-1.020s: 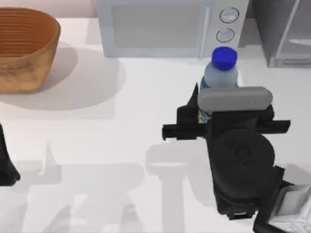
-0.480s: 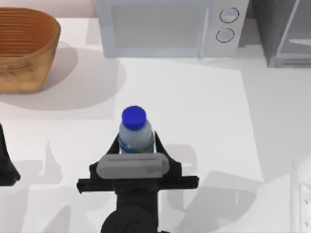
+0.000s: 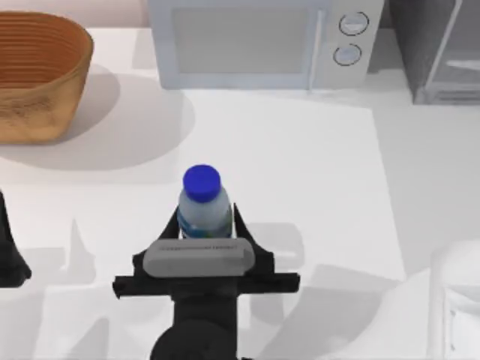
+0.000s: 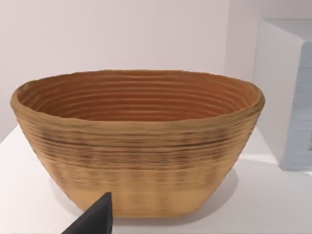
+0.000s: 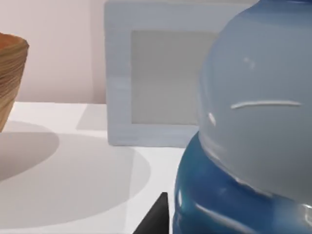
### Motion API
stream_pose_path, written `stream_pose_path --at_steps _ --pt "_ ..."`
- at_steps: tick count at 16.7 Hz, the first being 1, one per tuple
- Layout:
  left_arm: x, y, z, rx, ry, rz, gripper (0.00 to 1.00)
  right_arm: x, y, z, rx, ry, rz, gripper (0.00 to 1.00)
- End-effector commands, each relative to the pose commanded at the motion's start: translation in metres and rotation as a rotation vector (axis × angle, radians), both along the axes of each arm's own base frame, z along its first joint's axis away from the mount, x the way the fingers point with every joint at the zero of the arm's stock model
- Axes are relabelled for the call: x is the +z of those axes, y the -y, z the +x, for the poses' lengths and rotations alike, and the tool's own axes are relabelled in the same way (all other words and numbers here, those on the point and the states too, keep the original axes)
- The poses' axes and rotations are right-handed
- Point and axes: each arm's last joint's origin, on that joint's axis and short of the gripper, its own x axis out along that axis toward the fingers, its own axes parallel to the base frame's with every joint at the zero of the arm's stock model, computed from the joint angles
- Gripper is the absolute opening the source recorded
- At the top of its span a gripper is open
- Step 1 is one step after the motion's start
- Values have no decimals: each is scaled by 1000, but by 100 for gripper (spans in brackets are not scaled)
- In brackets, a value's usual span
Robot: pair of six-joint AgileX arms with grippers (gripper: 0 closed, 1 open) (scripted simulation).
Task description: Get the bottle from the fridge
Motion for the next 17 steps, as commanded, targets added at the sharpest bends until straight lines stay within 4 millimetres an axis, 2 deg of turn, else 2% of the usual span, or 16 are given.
stream_pose_path --at_steps 6,10,17 --pt "0 0 0 0 0 0 100 -28 -1 46 1 0 3 0" --pt "0 0 0 0 0 0 100 -29 -1 49 2 2 7 0" --pt "0 0 0 0 0 0 100 -29 -1 49 2 2 7 53"
